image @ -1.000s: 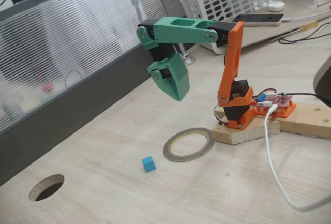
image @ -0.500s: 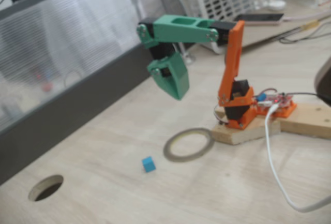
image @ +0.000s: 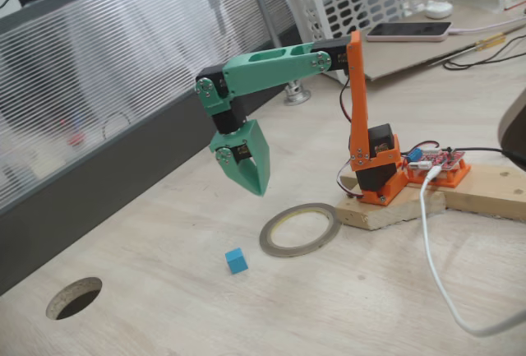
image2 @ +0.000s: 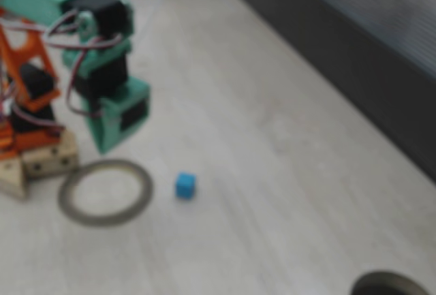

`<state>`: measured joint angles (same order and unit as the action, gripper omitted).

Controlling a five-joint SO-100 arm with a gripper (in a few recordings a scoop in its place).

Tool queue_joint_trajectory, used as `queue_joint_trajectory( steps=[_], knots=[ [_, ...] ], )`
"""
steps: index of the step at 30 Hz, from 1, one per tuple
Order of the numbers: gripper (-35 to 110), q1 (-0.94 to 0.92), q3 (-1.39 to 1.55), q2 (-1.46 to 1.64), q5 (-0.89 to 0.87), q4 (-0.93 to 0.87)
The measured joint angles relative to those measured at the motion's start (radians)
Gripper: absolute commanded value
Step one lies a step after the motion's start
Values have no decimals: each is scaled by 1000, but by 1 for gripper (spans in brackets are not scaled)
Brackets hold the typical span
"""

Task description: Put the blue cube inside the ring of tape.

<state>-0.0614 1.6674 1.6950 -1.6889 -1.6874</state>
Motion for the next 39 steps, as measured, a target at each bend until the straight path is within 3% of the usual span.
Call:
queue_joint_trajectory(
  steps=[22, 39],
  knots=[
    [-1, 227, -14, -213, 8, 310],
    [-1, 225, -14, -219, 3, 336]
  ],
)
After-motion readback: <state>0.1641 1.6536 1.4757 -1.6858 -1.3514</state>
